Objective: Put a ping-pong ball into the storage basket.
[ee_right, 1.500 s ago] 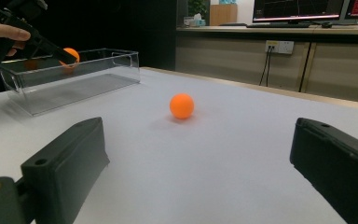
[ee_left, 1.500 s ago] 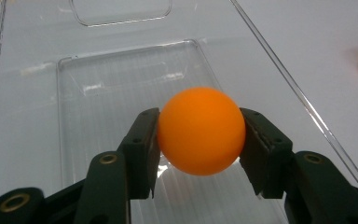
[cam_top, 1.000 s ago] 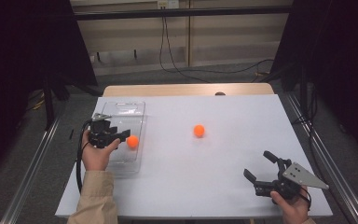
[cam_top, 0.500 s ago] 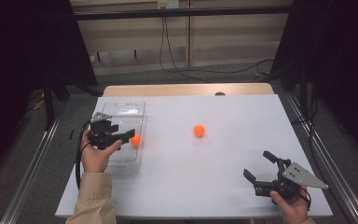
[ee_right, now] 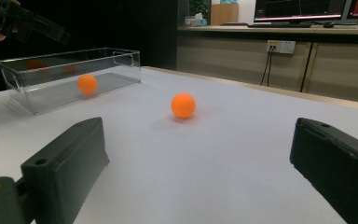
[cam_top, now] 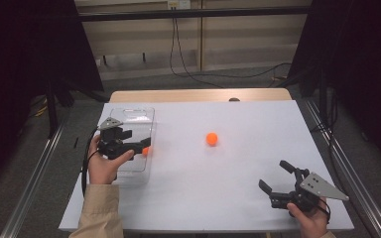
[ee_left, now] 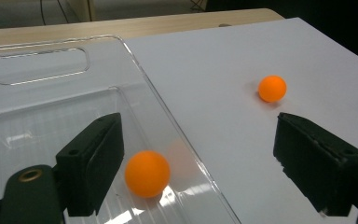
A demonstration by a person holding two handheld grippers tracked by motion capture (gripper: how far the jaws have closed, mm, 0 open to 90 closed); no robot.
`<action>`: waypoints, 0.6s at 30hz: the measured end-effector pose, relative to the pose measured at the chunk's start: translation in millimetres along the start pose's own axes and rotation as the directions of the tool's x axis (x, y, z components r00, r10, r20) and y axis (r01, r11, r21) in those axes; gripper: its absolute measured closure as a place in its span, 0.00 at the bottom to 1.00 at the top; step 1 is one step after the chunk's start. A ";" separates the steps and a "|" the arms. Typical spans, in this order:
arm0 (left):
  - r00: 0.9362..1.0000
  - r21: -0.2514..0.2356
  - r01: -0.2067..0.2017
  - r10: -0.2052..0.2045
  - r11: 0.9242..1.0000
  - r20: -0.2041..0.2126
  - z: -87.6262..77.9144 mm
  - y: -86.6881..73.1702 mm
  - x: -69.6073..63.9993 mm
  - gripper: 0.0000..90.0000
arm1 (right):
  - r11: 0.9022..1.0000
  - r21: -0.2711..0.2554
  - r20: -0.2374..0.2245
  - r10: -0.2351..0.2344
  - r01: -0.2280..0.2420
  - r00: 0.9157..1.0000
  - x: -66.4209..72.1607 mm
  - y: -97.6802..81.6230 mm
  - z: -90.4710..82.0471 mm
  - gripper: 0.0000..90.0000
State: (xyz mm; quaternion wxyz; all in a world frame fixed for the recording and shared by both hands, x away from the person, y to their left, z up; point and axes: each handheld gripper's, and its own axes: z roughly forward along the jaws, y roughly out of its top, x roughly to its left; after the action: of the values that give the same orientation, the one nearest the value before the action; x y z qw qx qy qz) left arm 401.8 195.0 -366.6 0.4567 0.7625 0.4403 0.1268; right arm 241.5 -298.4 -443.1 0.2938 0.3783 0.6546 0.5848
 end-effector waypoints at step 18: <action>0.999 -0.013 -0.004 0.005 1.000 0.052 3.6 1.5 -7.8 0.14 | 1.000 0.000 -0.001 0.003 -0.003 1.000 -0.4 -0.1 0.6 0.04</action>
State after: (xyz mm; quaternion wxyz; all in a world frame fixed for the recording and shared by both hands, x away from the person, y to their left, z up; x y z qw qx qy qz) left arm 400.3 186.4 -365.7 0.4728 0.7636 0.4256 0.1108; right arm 242.2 -298.4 -443.3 0.2927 0.3790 0.6544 0.5852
